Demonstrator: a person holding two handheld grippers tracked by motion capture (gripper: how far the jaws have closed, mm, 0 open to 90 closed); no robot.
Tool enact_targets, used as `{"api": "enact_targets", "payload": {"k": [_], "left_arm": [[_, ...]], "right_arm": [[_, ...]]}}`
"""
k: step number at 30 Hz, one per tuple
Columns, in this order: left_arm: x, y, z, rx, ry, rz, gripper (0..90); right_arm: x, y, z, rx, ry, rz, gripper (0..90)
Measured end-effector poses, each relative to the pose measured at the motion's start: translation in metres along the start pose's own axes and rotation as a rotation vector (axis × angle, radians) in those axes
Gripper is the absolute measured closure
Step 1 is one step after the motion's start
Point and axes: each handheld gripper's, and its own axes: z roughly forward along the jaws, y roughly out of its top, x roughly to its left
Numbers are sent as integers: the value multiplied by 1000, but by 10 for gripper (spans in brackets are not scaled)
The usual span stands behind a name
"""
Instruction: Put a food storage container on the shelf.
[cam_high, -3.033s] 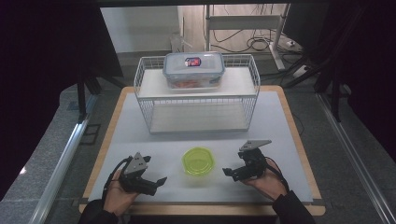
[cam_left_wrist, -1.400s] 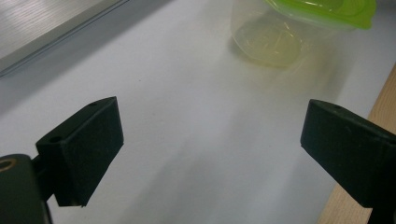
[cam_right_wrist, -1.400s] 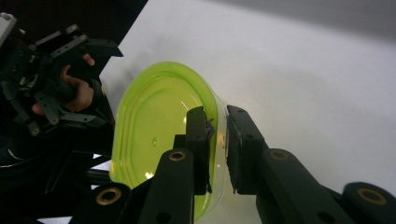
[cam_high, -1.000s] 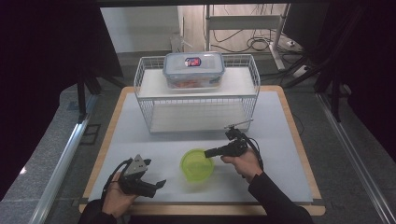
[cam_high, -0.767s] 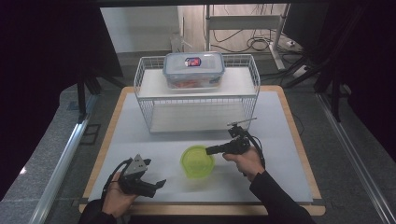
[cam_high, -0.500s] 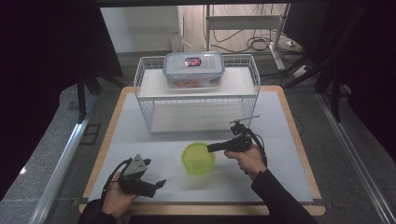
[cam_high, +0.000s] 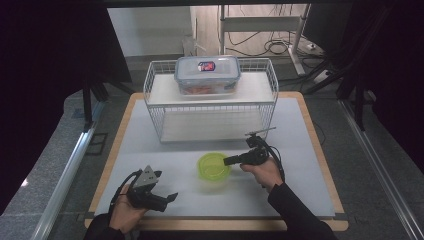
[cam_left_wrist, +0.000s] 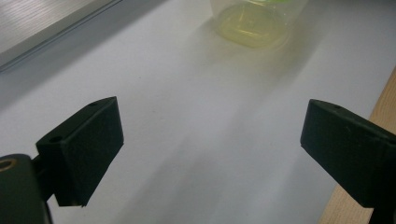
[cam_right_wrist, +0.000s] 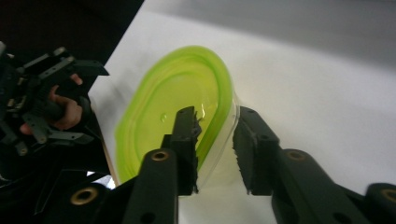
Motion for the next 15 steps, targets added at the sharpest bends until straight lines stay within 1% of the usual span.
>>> {"api": "enact_targets", "payload": {"k": [4, 7, 8, 9, 10, 12, 15], "left_arm": [[0, 0, 0, 3, -1, 1, 58], [0, 0, 0, 5, 0, 3, 58], [0, 0, 1, 5, 0, 2, 58], [0, 0, 1, 5, 0, 2, 58], [0, 0, 0, 5, 0, 1, 58], [0, 0, 0, 4, 0, 2, 58], [0, 0, 0, 5, -1, 4, 58]], "right_arm": [[-2, -2, 1, -10, -2, 12, 696], [-4, -1, 2, -14, 12, 36, 735], [-4, -1, 2, -10, 20, 56, 777], [-4, -1, 2, -10, 20, 56, 777], [-3, -1, 1, -14, 23, 66, 797], [-1, -2, 2, -18, 14, 62, 800], [0, -2, 2, -22, 18, 59, 801]]}}
